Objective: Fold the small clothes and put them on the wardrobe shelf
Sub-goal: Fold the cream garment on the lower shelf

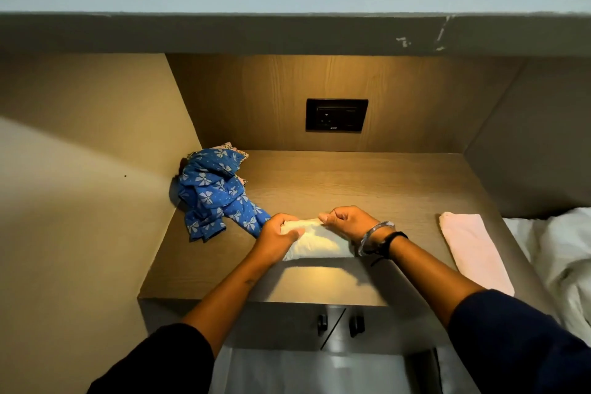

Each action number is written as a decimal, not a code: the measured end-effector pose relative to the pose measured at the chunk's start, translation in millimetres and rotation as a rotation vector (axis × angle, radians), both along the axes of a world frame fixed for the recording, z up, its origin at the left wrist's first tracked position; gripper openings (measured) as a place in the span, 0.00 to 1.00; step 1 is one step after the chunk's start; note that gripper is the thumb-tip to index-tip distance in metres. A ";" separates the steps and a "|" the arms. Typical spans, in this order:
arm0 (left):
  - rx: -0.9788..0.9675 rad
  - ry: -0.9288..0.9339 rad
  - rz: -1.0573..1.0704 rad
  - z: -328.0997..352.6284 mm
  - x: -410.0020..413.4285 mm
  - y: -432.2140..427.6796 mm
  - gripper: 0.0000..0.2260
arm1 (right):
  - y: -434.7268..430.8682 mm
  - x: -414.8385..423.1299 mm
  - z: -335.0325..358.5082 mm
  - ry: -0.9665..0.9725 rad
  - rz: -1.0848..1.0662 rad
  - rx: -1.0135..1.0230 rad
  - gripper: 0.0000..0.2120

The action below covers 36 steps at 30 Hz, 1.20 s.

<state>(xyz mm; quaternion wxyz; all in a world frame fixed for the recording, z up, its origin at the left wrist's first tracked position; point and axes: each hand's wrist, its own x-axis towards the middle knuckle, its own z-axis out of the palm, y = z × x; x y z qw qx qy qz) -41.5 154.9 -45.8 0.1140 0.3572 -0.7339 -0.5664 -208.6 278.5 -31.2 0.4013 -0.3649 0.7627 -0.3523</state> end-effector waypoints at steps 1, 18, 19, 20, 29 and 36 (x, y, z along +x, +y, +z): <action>0.017 0.008 0.037 -3.3 -0.1 -1.2 0.08 | 0.7 -1.0 -1.6 -0.050 -0.006 -0.013 0.15; -0.491 -0.202 0.188 -8.7 -7.2 10.2 0.25 | 6.3 32.2 -36.5 0.347 -0.315 0.056 0.10; -0.669 -0.210 0.156 -8.5 -6.1 14.0 0.25 | 7.4 37.0 -34.7 0.525 -0.277 0.064 0.12; -0.869 -0.191 0.097 -8.8 -3.6 18.6 0.24 | 8.1 42.1 -33.5 0.736 -0.231 0.055 0.16; -1.062 -0.466 -0.445 -30.9 12.6 12.7 0.23 | 17.4 49.2 -37.5 0.979 0.266 0.183 0.25; -0.831 -0.323 -0.023 -10.6 10.5 34.8 0.15 | 2.4 38.3 -20.2 0.885 0.041 0.242 0.13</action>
